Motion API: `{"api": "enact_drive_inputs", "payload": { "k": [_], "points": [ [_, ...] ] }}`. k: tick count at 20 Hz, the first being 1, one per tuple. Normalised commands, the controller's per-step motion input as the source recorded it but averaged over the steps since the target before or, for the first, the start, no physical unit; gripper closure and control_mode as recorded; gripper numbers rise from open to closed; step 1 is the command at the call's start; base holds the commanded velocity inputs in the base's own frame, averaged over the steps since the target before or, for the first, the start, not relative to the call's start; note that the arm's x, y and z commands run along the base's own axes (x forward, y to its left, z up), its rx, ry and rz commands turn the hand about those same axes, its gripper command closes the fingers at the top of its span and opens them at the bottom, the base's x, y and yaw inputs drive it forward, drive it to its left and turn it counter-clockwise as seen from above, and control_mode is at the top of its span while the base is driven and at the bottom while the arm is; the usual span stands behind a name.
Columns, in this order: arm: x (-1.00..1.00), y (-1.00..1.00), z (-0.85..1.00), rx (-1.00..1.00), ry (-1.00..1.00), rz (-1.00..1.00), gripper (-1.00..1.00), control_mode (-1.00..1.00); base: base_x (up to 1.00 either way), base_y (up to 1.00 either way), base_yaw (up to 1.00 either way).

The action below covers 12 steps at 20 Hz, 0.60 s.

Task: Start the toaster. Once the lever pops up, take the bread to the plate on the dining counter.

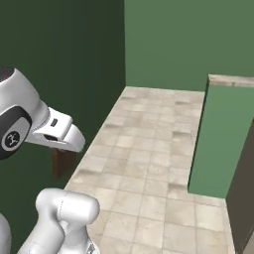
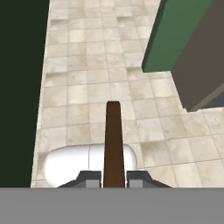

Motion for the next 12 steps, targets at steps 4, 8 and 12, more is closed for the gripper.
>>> {"api": "enact_drive_inputs", "payload": {
  "k": [4,8,12],
  "points": [
    [0.00,0.00,0.00,0.00,0.00,0.00,1.00,1.00,1.00,0.90,-0.18],
    [0.00,0.00,0.00,0.00,0.00,0.00,1.00,1.00,1.00,0.67,-0.19],
    [0.00,0.00,0.00,0.00,0.00,0.00,1.00,1.00,1.00,0.42,-0.20]
  ]
}}
